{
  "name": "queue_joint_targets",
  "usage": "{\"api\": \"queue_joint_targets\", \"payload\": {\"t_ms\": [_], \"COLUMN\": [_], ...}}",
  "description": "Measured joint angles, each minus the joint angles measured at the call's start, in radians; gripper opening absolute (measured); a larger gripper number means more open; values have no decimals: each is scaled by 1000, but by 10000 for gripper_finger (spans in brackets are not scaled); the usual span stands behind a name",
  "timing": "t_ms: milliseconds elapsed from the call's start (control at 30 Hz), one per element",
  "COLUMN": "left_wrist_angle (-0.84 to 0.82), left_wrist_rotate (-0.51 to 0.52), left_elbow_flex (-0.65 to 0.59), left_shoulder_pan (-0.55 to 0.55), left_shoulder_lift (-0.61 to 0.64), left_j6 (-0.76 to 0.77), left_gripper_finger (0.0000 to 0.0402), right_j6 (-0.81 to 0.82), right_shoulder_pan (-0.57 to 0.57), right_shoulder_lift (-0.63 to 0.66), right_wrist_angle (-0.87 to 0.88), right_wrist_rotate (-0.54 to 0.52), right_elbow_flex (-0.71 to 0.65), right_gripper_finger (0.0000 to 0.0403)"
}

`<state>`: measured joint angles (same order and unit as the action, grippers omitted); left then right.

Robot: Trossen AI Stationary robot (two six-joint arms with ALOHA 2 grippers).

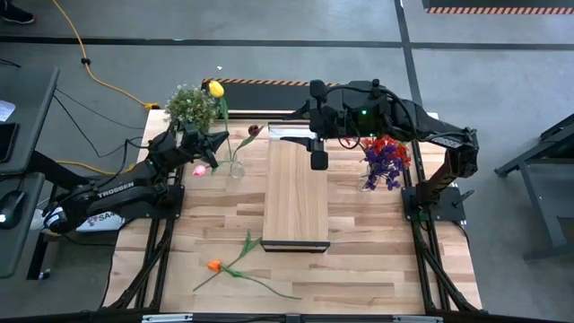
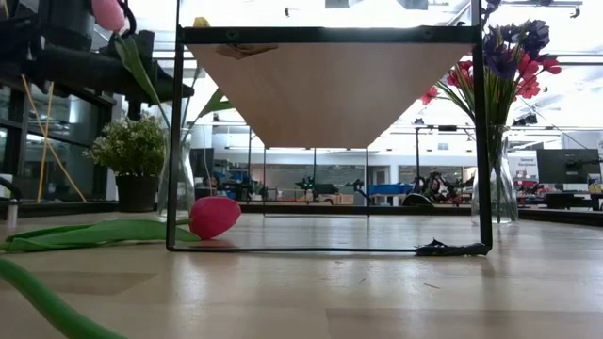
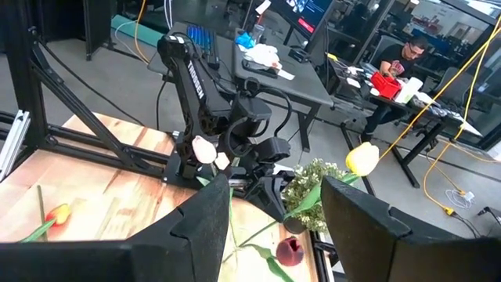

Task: Pick and place flowers into a vace then onto a shelf
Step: Put the yellow tulip into the left transparent vase

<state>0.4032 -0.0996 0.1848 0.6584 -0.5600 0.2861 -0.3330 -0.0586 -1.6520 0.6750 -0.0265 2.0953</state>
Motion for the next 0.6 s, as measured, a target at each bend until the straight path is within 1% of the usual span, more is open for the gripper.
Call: {"api": "queue_joint_targets", "payload": {"t_ms": [100,233,300,433,600], "left_wrist_angle": [2,-1,0,-1,6], "left_wrist_rotate": [0,1,4,15,82], "left_elbow_flex": [0,0,0,0,0], "left_shoulder_pan": [1,2,2,2,2], "left_shoulder_lift": [0,-1,0,-1,-1], "left_j6": [-1,-4,-24,-34,-63], "left_gripper_finger": [25,52,58,52,44], "right_j6": [-3,-9,-27,-81,-116], "right_shoulder_pan": [0,0,-1,-1,-1], "right_shoulder_lift": [0,0,0,0,0], "right_wrist_angle": [0,0,0,0,0], "right_wrist_rotate": [0,0,0,-1,-1], "right_elbow_flex": [0,0,0,0,0], "right_gripper_finger": [193,193,193,193,193]}}
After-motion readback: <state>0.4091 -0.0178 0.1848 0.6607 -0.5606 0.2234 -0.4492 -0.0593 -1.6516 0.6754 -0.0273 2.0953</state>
